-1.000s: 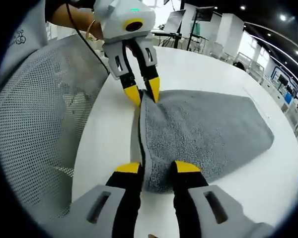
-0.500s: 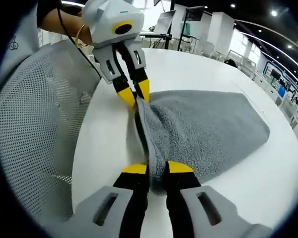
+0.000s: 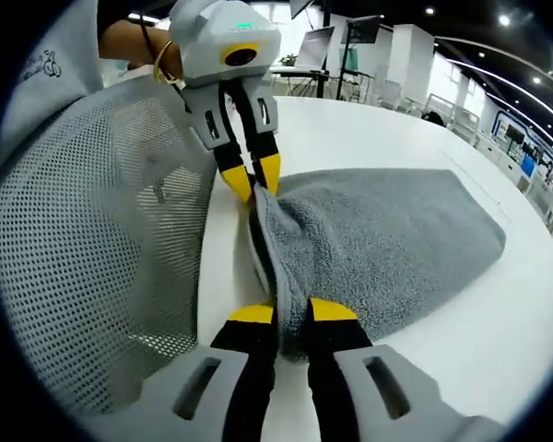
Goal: Fold the towel on the table until its edges align and the towel forms a compact rectangular stack.
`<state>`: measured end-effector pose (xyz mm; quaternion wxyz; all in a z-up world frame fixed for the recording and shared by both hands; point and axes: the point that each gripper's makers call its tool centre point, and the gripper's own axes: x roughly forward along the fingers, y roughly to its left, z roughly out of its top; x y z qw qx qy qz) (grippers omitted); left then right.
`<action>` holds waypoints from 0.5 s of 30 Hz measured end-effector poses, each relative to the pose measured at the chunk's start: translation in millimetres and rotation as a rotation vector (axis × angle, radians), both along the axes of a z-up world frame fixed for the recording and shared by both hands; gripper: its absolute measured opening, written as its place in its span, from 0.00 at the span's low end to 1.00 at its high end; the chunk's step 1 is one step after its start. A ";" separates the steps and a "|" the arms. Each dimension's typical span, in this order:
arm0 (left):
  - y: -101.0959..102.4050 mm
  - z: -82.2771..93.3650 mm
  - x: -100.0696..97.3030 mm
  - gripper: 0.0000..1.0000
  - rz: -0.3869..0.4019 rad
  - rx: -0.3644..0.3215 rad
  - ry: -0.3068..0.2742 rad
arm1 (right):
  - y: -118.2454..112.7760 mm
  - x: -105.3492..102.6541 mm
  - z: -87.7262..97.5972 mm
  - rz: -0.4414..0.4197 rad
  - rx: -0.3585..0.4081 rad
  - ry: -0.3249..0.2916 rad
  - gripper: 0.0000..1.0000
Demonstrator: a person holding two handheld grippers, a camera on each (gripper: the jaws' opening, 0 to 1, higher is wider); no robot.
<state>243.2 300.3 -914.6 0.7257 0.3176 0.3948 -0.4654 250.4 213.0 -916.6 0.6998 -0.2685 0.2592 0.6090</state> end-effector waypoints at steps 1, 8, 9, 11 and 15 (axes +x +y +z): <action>-1.1 0.3 -3.5 0.07 0.005 -0.002 0.011 | -0.5 -2.8 -0.2 0.003 0.001 0.002 0.09; 0.4 1.9 -19.6 0.07 0.046 -0.049 0.078 | 1.1 -20.3 2.0 -0.052 0.054 0.133 0.08; 0.4 2.3 -21.6 0.07 0.039 -0.039 0.079 | 1.7 -21.1 4.6 -0.064 0.059 0.162 0.08; 1.1 2.8 -22.6 0.07 0.038 -0.049 0.078 | 1.4 -20.0 6.2 -0.083 0.064 0.199 0.07; 5.4 15.1 -21.5 0.07 0.084 -0.107 0.106 | 1.7 -20.2 18.6 -0.109 0.094 0.245 0.07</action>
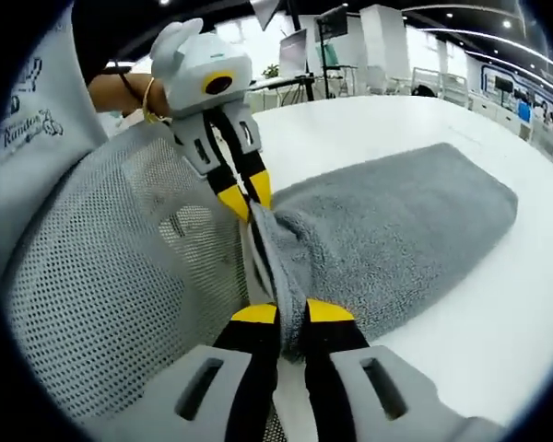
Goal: Fold the towel on the table until its edges align and the towel forms a compact rectangular stack.
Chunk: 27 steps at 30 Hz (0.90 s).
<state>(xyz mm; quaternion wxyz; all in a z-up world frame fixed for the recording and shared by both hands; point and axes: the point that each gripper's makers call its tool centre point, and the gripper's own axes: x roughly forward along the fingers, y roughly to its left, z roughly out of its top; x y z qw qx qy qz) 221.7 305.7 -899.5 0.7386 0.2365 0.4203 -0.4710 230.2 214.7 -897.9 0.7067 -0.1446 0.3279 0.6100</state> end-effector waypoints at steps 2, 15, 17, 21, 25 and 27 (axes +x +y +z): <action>0.3 10.3 1.2 0.07 -0.009 0.004 -0.025 | 1.6 0.1 12.3 -0.015 0.025 0.017 0.07; 7.0 67.6 35.2 0.07 0.000 0.016 -0.201 | 7.7 30.1 73.6 -0.032 0.122 -0.015 0.06; 7.9 76.8 42.1 0.06 0.001 0.013 -0.225 | 7.7 39.6 82.1 -0.037 0.149 -0.022 0.06; 9.5 95.3 60.3 0.06 0.004 0.015 -0.284 | 8.8 53.4 102.5 -0.048 0.191 -0.024 0.06; 10.7 111.3 81.3 0.06 0.016 0.003 -0.331 | 9.5 69.1 121.7 -0.072 0.229 -0.018 0.06; 12.1 119.9 92.6 0.06 0.032 -0.013 -0.360 | 11.7 74.8 134.1 -0.087 0.267 -0.008 0.06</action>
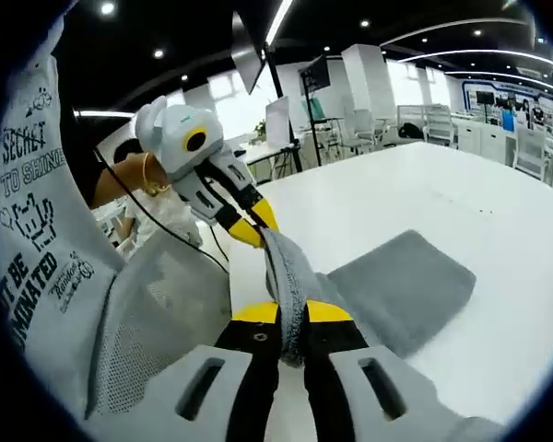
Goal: Fold the towel on the table until its edges align and the towel forms a compact rectangular stack.
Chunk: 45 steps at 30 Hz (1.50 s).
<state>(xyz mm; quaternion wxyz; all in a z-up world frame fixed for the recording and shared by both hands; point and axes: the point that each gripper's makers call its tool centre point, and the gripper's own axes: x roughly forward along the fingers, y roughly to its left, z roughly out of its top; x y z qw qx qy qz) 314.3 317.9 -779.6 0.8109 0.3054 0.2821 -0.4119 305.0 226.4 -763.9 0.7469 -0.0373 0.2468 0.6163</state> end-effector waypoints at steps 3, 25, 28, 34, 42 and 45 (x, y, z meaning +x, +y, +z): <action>0.9 10.2 14.1 0.06 0.010 -0.023 -0.023 | 1.7 9.5 11.6 -0.014 0.023 0.004 0.06; -4.4 14.6 114.0 0.06 0.127 -0.153 -0.097 | 3.4 106.1 23.5 -0.240 0.263 0.270 0.04; -5.5 7.6 125.1 0.06 0.166 -0.181 -0.096 | 2.9 121.7 16.1 -0.272 0.280 0.291 0.04; -7.4 -12.1 146.7 0.07 0.244 -0.234 -0.116 | -1.6 154.0 -10.7 -0.349 0.226 0.253 0.05; -6.7 -40.0 168.6 0.07 0.264 -0.188 -0.127 | -0.4 171.0 -34.1 -0.369 0.205 0.275 0.05; -6.0 -48.3 176.1 0.07 0.260 -0.162 -0.128 | -0.2 179.0 -44.6 -0.380 0.190 0.284 0.05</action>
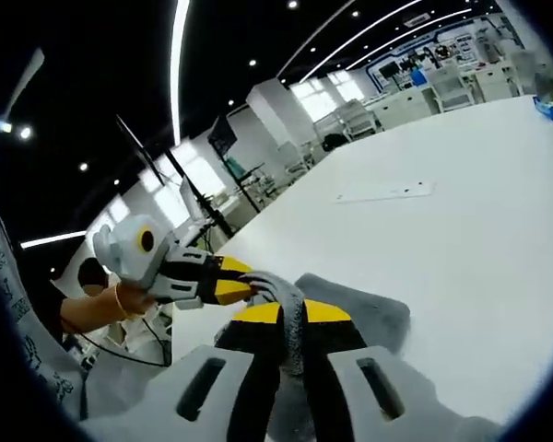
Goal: Fold the towel on the table until its edges align and the towel forms a compact rectangular stack.
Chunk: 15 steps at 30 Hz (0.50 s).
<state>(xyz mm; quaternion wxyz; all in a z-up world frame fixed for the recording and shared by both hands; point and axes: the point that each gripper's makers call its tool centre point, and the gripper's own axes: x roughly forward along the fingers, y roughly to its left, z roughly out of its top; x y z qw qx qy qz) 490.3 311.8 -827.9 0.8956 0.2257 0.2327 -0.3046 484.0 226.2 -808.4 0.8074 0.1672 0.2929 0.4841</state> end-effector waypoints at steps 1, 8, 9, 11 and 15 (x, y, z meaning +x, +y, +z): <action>0.8 -3.6 2.9 0.07 0.003 0.007 0.002 | 1.0 3.0 -4.8 0.002 -0.008 0.003 0.05; 5.9 -32.0 15.9 0.09 0.036 0.003 0.063 | 4.5 17.8 -26.7 -0.015 -0.044 0.028 0.06; 6.6 -34.1 17.9 0.10 0.038 0.006 0.065 | 4.7 19.5 -28.2 -0.017 -0.050 0.027 0.06; 9.6 -36.6 21.6 0.12 0.055 0.002 0.074 | 3.3 24.8 -29.5 -0.031 -0.054 0.023 0.06; 19.7 -36.0 29.3 0.20 0.111 -0.020 0.076 | -2.3 38.8 -27.0 -0.095 -0.040 0.026 0.07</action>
